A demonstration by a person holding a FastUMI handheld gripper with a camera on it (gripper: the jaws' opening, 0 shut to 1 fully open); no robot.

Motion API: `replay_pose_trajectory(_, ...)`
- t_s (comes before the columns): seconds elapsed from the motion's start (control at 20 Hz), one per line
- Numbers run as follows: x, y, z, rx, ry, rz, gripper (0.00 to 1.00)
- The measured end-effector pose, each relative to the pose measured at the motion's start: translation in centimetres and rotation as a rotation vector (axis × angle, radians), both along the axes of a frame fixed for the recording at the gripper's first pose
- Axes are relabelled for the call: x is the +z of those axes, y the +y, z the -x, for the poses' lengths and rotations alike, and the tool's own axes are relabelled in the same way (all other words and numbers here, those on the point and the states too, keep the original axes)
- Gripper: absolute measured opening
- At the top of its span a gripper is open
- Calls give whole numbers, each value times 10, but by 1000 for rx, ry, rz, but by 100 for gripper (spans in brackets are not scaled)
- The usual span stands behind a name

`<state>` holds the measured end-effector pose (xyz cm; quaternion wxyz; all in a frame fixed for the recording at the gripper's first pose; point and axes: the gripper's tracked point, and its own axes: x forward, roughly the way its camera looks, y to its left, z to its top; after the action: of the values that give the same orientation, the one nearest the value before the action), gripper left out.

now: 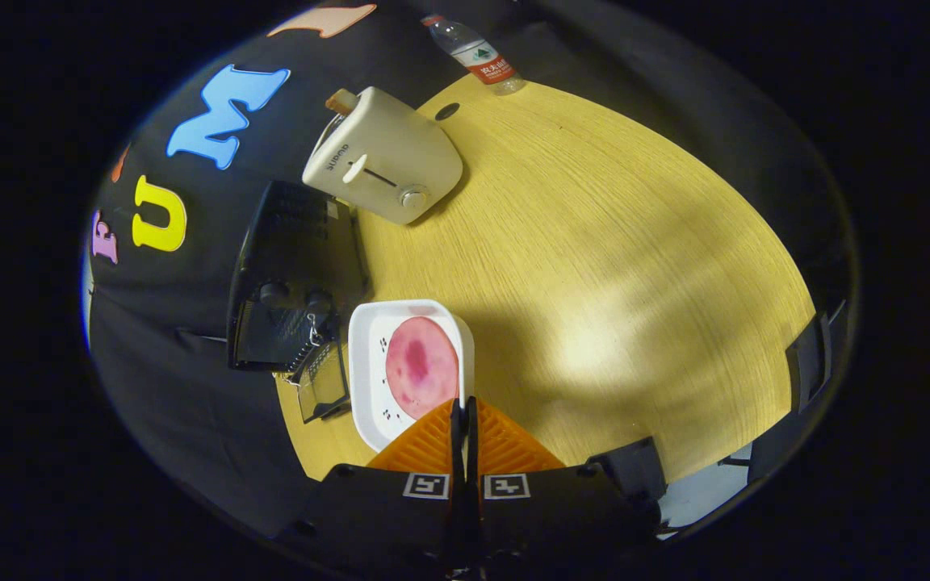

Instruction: Open the toaster oven, put the food inside, and close the toaster oven door.

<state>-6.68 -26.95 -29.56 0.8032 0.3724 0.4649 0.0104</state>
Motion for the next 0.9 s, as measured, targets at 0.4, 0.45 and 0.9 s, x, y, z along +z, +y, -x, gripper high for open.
replay_pose_trajectory(0.4, 41, 59, 39, -66, -101, -121, 2)
replay_pose_trajectory(0.45, 42, 66, 43, -85, -102, -140, 2)
replay_pose_trajectory(0.9, 66, 159, 43, -27, -133, -178, 2)
